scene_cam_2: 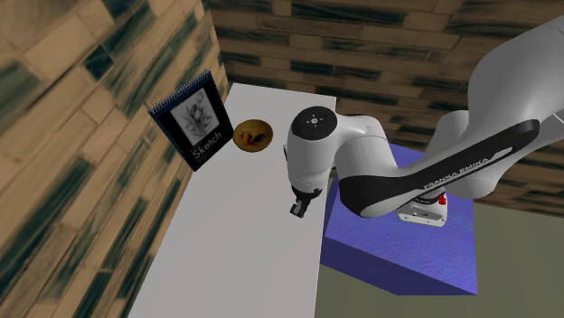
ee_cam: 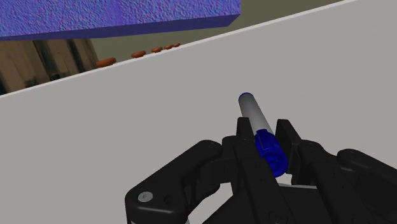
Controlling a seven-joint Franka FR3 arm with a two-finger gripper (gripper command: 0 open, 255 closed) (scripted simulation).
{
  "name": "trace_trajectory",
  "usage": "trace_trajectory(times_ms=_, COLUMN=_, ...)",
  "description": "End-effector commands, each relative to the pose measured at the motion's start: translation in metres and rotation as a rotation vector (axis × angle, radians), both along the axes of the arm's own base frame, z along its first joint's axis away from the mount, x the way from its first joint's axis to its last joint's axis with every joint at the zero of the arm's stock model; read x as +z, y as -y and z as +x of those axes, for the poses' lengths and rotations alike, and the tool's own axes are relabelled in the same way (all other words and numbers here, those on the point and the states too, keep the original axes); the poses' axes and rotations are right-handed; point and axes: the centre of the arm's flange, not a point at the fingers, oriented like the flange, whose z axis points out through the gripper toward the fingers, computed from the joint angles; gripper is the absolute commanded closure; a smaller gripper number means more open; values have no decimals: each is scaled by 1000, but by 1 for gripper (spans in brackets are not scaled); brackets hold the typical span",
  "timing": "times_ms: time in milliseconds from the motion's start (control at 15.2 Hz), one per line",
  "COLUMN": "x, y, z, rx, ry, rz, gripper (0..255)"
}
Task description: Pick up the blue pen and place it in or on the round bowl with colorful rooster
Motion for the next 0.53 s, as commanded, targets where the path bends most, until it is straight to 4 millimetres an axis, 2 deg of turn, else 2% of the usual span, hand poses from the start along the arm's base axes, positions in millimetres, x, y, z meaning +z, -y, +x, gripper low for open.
trace_trajectory(times_ms=0, x=10, y=0, z=0, rx=0, ry=0, rz=0, gripper=255)
trace_trajectory(times_ms=462, x=47, y=0, z=0, rx=0, ry=0, rz=0, gripper=255)
